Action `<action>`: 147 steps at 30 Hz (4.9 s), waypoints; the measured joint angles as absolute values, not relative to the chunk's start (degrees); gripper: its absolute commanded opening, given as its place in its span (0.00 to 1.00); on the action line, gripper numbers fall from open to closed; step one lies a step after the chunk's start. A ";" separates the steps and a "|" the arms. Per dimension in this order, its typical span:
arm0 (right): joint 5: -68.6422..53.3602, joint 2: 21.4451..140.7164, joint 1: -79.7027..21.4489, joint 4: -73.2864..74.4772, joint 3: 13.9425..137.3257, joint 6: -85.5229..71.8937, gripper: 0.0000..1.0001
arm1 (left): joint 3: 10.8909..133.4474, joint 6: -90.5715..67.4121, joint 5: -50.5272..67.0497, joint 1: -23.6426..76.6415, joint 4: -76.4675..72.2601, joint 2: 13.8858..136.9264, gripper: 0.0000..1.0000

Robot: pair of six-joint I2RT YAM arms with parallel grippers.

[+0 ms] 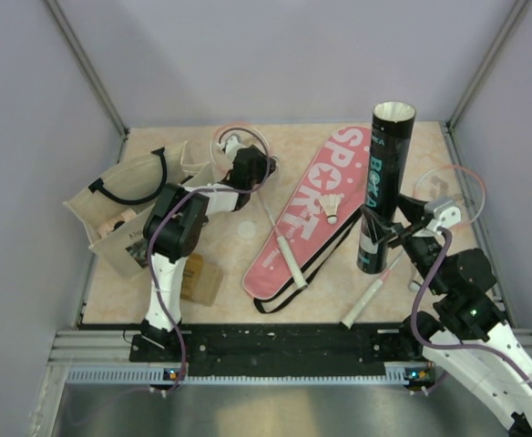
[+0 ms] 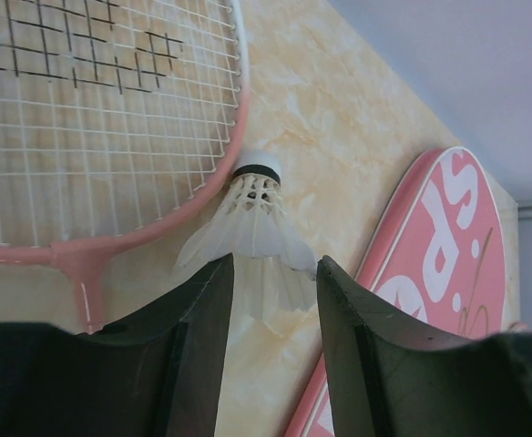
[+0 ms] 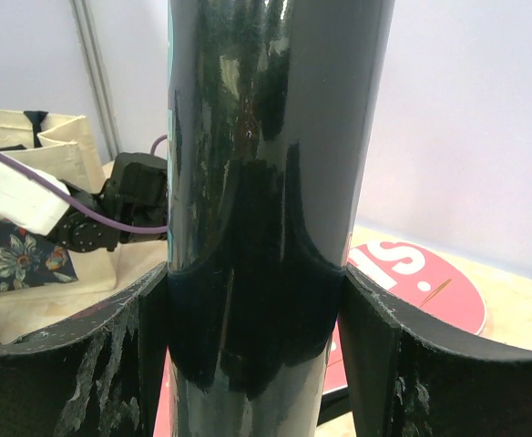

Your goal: Pack up the badminton gear

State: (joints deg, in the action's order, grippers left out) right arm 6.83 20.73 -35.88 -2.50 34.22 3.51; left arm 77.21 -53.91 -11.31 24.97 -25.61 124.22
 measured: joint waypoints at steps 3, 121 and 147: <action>6.85 20.73 -35.88 -2.50 34.20 3.99 0.41 | 77.49 -54.17 -10.61 25.08 -26.94 124.46 0.36; -31.16 40.56 -35.92 15.81 36.73 35.86 0.40 | 51.62 -30.13 46.11 26.02 8.25 49.23 0.00; -29.28 38.22 -36.23 12.97 35.22 34.68 0.40 | 69.71 -18.13 38.41 26.72 29.43 54.70 0.54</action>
